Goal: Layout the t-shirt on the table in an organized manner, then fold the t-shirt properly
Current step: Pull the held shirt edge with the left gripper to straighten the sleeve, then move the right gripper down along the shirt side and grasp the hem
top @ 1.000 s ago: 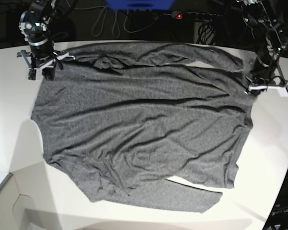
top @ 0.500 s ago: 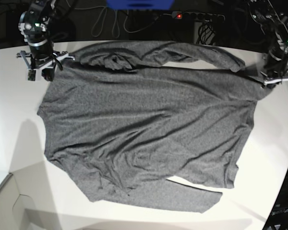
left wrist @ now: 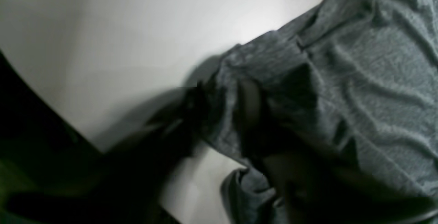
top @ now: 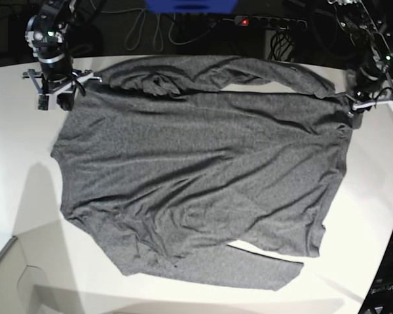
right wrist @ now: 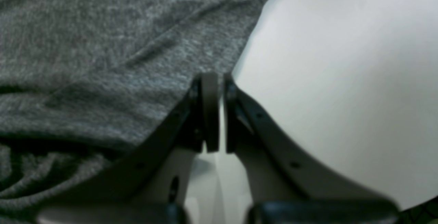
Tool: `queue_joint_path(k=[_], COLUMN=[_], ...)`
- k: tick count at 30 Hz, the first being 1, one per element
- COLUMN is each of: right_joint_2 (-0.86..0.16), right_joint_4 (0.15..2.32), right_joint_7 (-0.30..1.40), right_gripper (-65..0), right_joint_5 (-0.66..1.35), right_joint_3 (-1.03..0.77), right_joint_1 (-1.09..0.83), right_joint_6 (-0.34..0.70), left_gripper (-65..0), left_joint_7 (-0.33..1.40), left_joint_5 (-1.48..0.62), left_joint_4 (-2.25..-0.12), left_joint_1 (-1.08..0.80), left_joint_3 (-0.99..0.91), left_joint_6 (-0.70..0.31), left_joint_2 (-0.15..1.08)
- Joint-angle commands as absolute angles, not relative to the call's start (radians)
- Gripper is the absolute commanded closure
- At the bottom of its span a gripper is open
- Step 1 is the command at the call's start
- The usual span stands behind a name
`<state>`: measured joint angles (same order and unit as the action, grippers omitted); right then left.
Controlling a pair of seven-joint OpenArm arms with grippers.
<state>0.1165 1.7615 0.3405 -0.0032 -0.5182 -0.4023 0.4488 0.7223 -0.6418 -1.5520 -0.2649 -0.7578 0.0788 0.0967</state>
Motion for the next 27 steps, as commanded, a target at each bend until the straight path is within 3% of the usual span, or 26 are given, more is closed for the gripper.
queue_joint_path(k=[1, 4, 11, 18, 27], right_joint_2=[0.113, 0.113, 0.099, -0.016, -0.191], right_joint_4=[1.782, 1.787, 1.883, 1.804, 1.213], right_joint_7=[0.315, 0.312, 0.318, 0.429, 0.509], right_gripper=[-1.5, -1.5, -1.4, -1.4, -1.5], right_joint_5=[0.005, 0.005, 0.005, 0.004, 0.004], right_joint_3=[-0.519, -0.519, -0.516, -0.420, -0.266], right_joint_1=[-0.401, -0.401, -0.337, -0.128, 0.364], right_joint_6=[0.450, 0.452, 0.456, 0.610, 0.615], left_gripper=[-24.0, -30.0, -30.3, -30.3, -30.5], left_joint_7=[0.710, 0.710, 0.710, 0.710, 0.710], left_joint_5=[-0.648, -0.679, -0.831, -0.846, -0.846], left_joint_4=[-1.573, -1.587, -1.624, -1.658, -1.748], left_joint_1=[-0.265, -0.271, -0.294, -0.292, -0.387], left_joint_3=[-0.763, -0.768, -0.825, -0.880, -0.881], left_joint_6=[0.073, 0.073, 0.073, 0.073, 0.073], left_joint_2=[0.108, 0.108, 0.114, 0.116, 0.110])
